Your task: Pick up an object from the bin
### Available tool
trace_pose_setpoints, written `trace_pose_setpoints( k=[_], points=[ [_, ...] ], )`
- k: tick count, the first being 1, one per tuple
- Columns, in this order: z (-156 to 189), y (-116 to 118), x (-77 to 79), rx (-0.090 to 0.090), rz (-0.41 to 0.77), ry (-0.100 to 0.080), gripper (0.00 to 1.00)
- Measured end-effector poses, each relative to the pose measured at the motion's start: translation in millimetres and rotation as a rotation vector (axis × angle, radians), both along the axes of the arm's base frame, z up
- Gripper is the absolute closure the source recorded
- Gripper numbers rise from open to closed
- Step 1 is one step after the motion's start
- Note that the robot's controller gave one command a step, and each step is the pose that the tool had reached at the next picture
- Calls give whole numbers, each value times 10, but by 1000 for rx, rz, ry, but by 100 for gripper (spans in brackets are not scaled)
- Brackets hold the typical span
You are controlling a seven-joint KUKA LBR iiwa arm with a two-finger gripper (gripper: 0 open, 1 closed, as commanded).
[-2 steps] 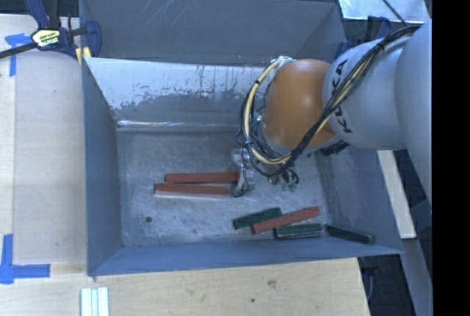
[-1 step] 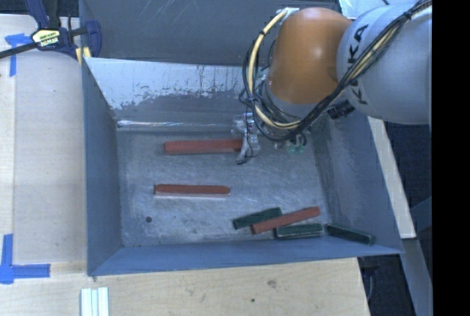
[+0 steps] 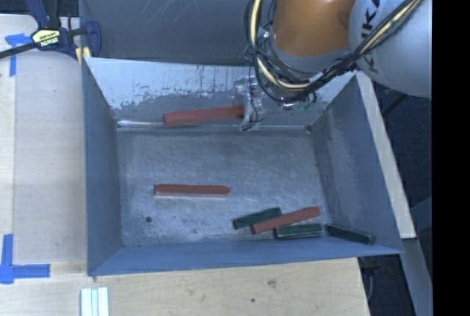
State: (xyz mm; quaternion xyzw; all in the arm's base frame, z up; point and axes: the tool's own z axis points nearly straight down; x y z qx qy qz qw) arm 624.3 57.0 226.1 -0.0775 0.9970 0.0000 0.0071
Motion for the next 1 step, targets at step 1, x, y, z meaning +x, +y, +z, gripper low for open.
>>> trace_pose_setpoints(
  k=[1],
  points=[
    [-655,47,-270,-2,172,17,100]
  ],
)
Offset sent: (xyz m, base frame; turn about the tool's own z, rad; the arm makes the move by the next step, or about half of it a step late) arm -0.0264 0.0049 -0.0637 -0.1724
